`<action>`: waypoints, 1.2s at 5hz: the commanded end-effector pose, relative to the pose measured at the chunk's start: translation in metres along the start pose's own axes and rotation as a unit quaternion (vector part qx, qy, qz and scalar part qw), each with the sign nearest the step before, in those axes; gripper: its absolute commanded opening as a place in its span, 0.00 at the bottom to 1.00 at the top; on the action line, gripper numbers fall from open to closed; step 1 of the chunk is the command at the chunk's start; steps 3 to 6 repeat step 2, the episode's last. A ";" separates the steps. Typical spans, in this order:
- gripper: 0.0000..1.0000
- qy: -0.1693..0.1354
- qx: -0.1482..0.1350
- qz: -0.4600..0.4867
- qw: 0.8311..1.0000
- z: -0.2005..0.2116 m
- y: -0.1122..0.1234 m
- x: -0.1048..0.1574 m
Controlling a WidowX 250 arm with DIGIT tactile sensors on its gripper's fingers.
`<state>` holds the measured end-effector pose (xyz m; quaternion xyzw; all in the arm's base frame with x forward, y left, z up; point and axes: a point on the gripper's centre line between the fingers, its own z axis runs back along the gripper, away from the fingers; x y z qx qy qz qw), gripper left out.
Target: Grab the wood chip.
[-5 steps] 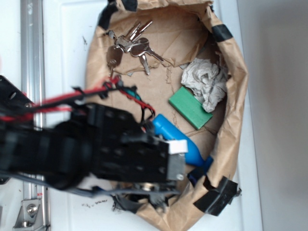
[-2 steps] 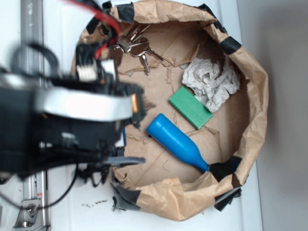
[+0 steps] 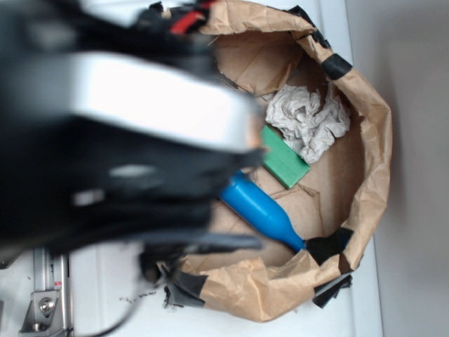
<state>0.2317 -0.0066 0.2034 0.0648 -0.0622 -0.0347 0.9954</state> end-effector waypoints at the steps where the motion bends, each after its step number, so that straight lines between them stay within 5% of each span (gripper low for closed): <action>1: 0.00 -0.008 -0.024 0.040 0.999 -0.004 0.030 0.016; 6: 0.00 0.000 -0.012 0.043 0.999 0.000 0.028 0.012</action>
